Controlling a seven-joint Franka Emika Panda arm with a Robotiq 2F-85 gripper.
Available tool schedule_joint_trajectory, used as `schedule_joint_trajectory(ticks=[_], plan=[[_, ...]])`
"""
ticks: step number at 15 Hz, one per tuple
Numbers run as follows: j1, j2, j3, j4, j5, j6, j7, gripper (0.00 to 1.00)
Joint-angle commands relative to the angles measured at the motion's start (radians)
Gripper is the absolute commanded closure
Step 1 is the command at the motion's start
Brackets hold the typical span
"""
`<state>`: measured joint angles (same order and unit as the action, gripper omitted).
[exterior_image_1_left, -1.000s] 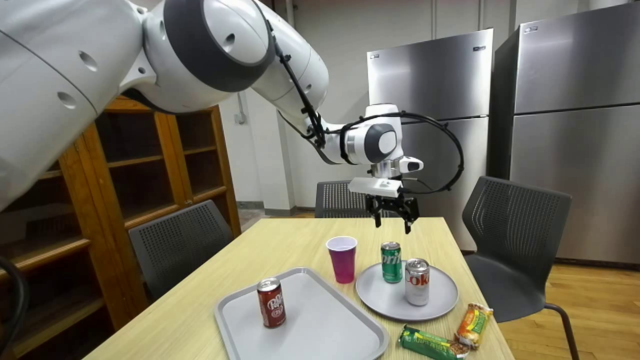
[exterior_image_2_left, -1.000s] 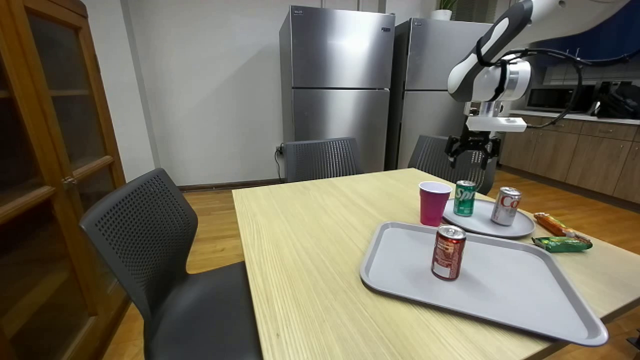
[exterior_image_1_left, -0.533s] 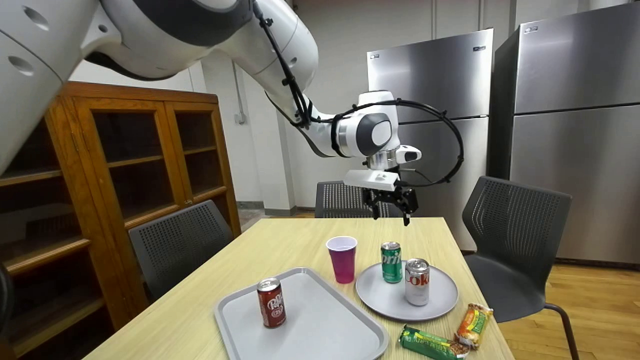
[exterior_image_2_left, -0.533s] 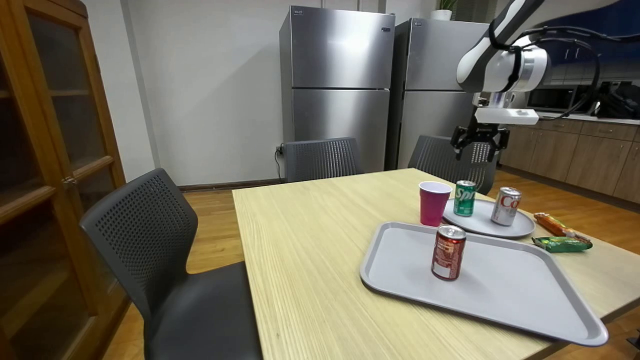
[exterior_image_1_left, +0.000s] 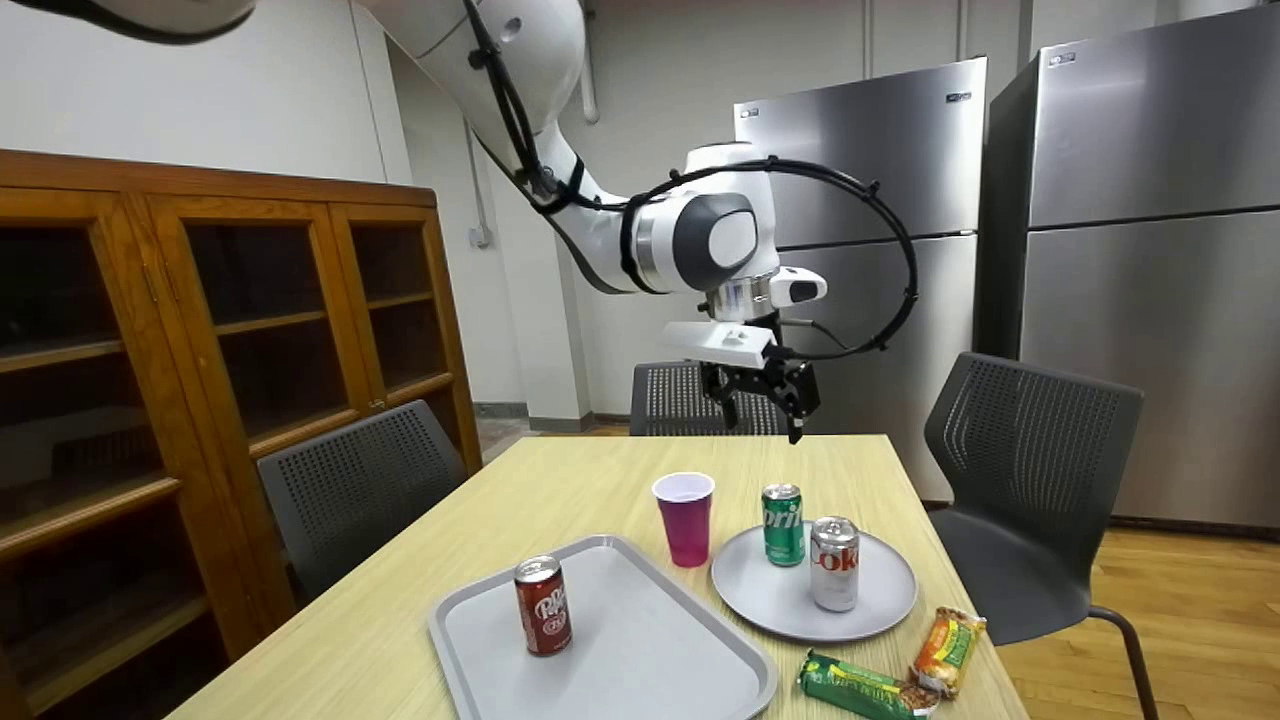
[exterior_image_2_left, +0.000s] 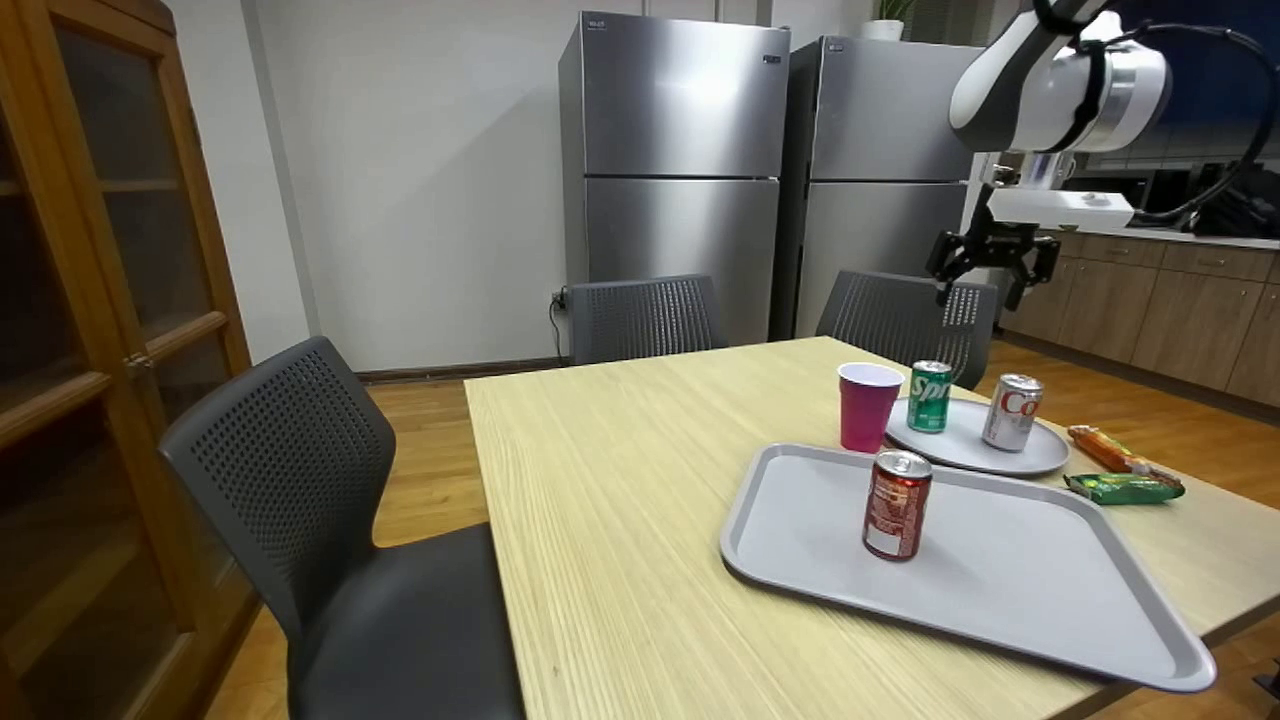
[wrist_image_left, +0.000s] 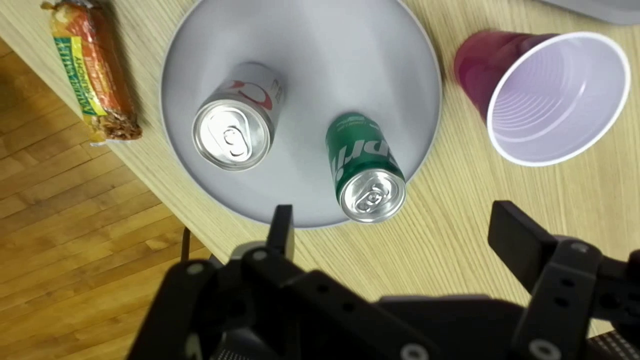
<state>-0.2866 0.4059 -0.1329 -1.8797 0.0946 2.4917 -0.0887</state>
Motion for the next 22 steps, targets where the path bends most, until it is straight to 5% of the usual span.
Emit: schedule_joint_trajectory(ticks=[1,22], plan=[[0.007,-0.024,-0.008,-0.028,0.004,0.001,-0.003,0.00],[0.003,-0.065,-0.009,-0.071,0.016,0.002,-0.005,0.00]])
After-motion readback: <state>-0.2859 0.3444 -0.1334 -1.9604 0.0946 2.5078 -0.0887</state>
